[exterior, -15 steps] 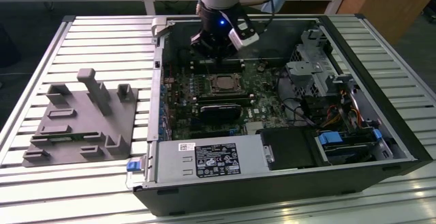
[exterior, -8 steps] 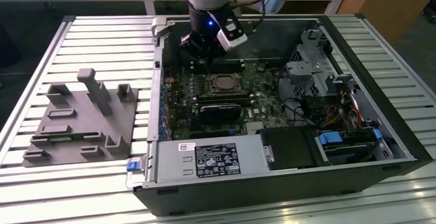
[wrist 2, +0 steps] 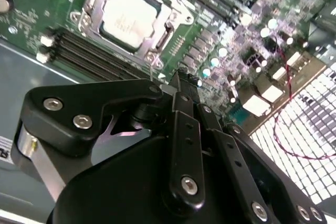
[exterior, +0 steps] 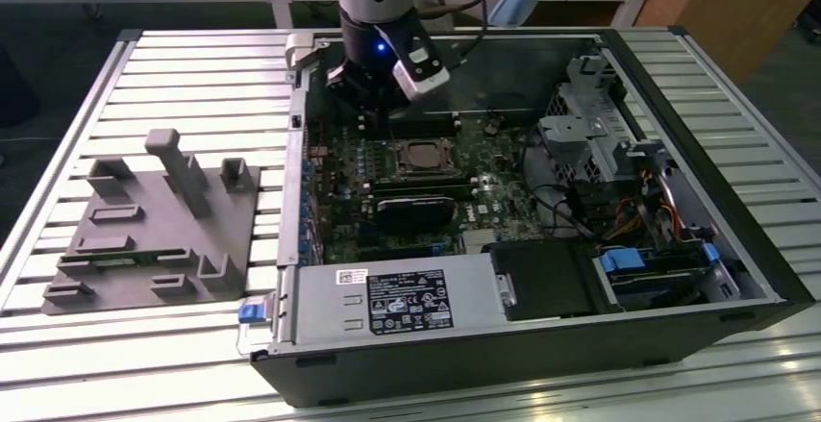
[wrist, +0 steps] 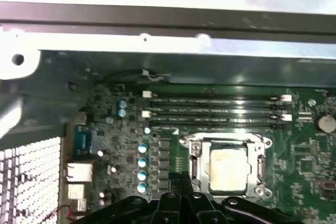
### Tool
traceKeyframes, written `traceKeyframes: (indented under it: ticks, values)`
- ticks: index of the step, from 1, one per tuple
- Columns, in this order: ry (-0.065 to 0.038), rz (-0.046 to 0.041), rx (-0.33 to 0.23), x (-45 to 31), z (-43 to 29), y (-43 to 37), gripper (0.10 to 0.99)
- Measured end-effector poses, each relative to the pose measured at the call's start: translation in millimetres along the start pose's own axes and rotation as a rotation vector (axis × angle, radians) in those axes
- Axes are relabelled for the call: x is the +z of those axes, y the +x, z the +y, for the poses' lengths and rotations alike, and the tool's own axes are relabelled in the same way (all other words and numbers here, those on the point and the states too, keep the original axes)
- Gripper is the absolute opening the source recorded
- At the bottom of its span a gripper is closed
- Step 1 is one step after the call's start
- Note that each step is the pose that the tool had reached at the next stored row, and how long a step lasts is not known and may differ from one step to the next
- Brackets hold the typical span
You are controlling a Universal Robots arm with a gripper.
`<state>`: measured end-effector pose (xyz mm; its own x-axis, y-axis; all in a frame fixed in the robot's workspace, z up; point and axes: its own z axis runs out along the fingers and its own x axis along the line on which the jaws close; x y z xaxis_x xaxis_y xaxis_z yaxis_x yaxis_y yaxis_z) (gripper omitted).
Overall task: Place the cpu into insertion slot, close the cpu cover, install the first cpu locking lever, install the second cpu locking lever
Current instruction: 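Install the first cpu locking lever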
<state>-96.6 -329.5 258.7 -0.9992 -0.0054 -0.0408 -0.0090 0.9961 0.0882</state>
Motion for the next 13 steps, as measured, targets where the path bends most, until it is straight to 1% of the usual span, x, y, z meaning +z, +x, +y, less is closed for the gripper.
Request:
traceKeyframes:
  ticks: [1, 2, 4, 6, 9, 11, 12, 13]
  values:
    - [-0.008, 0.0, 0.0, 0.2, -0.2, 1.7, 0.106]
    - [-0.018, 0.0, 0.001, 0.4, -0.3, 3.4, 0.106]
    - [-0.043, -0.0003, 0.001, 0.8, -0.7, 6.0, 0.106]
    - [-0.071, -0.0004, 0.002, 1.1, -1.0, 8.3, 0.106]
    - [-0.119, -0.0008, 0.004, 1.6, -1.6, 10.5, 0.106]
    - [-0.149, -0.0012, 0.004, 2.2, -2.1, 11.2, 0.106]
    - [-0.161, -0.0013, 0.005, 2.7, -2.3, 11.4, 0.106]
    - [-0.17, -0.0013, 0.005, 3.3, -2.5, 11.5, 0.106]
